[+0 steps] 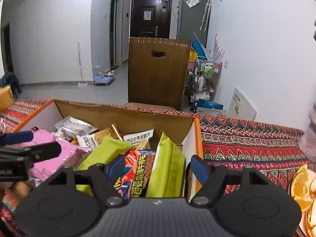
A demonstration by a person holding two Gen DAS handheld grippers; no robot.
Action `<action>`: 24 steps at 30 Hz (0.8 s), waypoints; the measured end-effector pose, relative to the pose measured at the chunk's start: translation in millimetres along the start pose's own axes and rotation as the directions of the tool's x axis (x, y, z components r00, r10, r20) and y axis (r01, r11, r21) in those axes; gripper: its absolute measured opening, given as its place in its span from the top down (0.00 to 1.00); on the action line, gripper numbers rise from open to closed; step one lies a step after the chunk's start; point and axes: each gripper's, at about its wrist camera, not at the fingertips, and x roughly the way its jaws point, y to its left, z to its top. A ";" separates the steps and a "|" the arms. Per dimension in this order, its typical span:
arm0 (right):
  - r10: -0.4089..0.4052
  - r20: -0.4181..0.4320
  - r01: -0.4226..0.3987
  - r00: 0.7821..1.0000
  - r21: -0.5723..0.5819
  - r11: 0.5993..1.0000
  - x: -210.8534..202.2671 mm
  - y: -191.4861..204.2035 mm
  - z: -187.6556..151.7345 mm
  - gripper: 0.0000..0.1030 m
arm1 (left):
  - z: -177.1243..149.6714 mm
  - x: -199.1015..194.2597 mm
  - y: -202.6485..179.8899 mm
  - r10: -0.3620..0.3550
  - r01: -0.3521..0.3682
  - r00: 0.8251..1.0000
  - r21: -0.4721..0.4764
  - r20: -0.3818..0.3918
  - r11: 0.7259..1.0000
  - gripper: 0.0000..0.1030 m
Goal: Organize snacks
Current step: 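Carry the pink packet and yellow-green bar into the box and release, then move both tools back toward the last two packets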
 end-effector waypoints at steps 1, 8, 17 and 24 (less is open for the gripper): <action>0.014 0.005 -0.014 1.000 0.014 1.000 -4.7 -2.9 0.5 0.29 | 0.7 -3.5 -1.3 0.008 -0.008 1.000 0.010 -0.003 1.000 0.02; 0.052 0.092 -0.055 0.994 0.038 0.998 -77.8 -15.6 13.1 0.23 | 21.7 -79.0 -18.3 0.032 -0.036 0.998 0.074 0.058 0.997 0.02; 0.110 0.249 -0.114 0.962 0.001 0.993 -236.7 -19.9 -1.6 0.00 | 25.5 -245.9 -50.7 0.025 -0.051 0.980 0.123 0.200 0.991 0.00; 0.175 0.328 -0.175 0.928 -0.031 0.984 -355.7 -19.7 -68.5 0.00 | -32.5 -361.6 -68.4 0.050 -0.107 0.949 0.168 0.312 0.980 0.00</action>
